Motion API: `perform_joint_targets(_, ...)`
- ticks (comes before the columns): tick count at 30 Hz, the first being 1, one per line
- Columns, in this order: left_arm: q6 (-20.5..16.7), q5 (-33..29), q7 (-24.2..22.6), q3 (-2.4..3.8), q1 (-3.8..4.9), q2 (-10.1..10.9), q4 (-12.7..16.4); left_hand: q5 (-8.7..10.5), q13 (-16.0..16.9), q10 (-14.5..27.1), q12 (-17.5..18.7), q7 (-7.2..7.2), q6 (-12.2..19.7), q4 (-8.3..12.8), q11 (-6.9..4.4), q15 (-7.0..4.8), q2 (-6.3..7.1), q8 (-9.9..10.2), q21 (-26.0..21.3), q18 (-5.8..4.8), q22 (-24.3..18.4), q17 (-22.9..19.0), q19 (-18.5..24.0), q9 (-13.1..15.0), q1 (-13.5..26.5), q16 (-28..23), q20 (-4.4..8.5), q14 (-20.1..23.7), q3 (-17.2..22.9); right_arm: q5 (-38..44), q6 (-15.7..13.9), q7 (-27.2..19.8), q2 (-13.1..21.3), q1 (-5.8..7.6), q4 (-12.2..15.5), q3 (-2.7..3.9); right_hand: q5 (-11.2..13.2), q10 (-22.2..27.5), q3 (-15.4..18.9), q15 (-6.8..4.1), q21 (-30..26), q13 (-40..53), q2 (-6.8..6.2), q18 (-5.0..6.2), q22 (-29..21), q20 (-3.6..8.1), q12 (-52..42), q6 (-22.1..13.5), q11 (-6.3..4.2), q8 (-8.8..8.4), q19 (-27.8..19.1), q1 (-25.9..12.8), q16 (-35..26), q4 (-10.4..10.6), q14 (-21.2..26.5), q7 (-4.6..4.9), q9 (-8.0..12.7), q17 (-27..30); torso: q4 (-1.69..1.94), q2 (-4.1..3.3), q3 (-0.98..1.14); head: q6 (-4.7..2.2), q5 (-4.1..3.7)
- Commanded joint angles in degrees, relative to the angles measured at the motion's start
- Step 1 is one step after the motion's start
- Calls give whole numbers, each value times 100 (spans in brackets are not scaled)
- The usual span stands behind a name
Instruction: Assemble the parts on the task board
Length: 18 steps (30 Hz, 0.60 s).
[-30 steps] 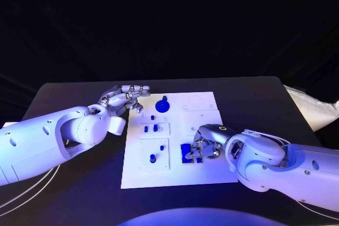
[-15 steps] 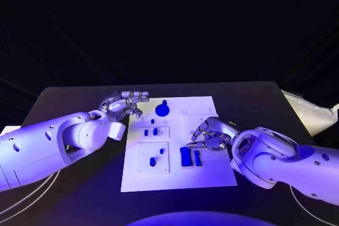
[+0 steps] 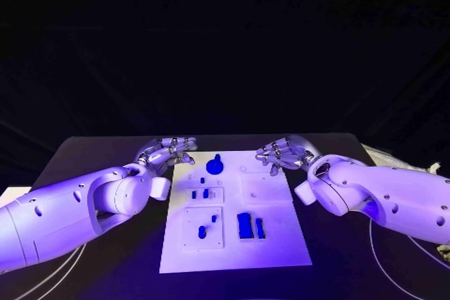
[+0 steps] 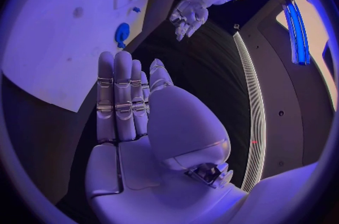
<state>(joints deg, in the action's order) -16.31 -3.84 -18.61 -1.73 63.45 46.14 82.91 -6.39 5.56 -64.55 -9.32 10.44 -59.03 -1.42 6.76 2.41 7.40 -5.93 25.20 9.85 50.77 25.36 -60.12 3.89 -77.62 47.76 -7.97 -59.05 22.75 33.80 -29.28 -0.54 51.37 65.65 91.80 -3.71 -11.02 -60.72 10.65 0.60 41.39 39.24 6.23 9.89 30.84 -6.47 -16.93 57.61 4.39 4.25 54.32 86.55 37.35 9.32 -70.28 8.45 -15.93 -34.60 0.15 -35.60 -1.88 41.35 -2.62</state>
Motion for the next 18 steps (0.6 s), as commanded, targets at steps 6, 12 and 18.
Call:
perform_joint_targets(6,-548,-444,-713,8,-50,-300,-398,29,-196,372,246,-33,240,-93,204,462,-55,85,-1435,-94,-1052,-1144,1444,-13,-36,-2275,-408,733,-108,-2334,955,-2035,-626,42,-1164,84,124,37,-46,513,-1565,-1786,59,-53,-989,-476,1145,-213,341,-70,-764,345,-2279,-182,1036,218,402,1356,31,214,-8,-296,31)
perform_joint_targets(12,-419,-297,-464,5,-54,-376,-504,192,-556,2213,932,-358,1943,142,-25,334,-303,593,-2095,-296,-2718,-1888,2908,-389,2248,-3617,-227,2182,-855,-1978,671,-1642,-814,45,-1503,121,420,1766,-405,404,-2743,-3025,-138,-297,-1923,-282,1693,-1873,158,-425,-2094,-2385,-3156,-932,2739,-92,960,2442,30,196,-3,-333,32)
perform_joint_targets(18,-702,-215,-542,25,-87,-348,-360,639,-556,3049,932,-495,2717,142,-135,224,-740,593,-2520,-366,-3231,-2048,3513,-389,3318,-3905,-46,2896,-1147,-2162,389,-1811,-795,-33,-1330,154,560,2599,-554,-60,-3054,-3262,-210,-374,-2180,-109,1693,-2642,38,-425,-2725,-3622,-3309,-932,3561,-235,1104,2686,12,291,71,-474,121)
